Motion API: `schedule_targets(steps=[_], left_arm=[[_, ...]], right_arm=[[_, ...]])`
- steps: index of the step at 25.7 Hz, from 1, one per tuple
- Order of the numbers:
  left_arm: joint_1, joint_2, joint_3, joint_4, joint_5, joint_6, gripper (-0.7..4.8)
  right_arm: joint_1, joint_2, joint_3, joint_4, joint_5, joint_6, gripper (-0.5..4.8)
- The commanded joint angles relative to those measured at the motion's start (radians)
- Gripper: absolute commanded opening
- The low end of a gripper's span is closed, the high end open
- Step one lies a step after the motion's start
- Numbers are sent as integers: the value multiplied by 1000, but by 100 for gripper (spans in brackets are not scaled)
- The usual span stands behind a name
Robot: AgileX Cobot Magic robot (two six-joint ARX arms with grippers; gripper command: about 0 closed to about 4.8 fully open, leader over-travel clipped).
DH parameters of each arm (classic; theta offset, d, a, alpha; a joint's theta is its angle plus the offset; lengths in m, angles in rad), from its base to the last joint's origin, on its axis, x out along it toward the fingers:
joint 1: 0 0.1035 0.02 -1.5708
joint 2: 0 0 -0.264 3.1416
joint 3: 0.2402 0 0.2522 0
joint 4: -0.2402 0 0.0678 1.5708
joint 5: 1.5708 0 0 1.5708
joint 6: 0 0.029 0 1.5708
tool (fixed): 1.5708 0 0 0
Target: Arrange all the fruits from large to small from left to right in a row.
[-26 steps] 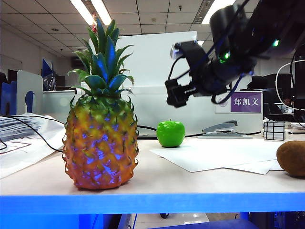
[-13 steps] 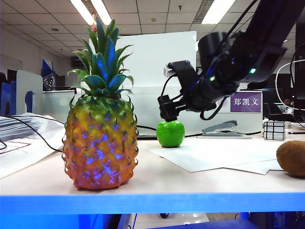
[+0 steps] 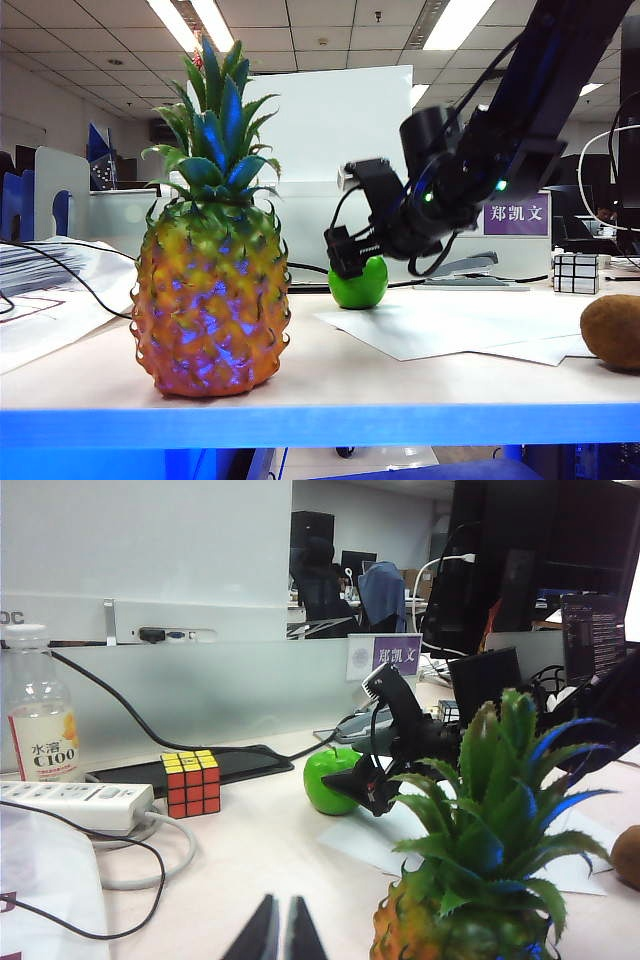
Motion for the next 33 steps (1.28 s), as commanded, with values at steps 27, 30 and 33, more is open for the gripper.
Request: schedule_targets(steps=[27,30,33], left_arm=[[1,-2,1,-17,-23,48,25],[1,-2,1,-14,-23,47,25],[1,-2,1,-9,-22,47,25]], right_arm=[[2,-86,18,-58,-3,74,-1],[3,-241,-66,-93,-14,75,-1],[16,-477,-240,-70,-29,91,-1]])
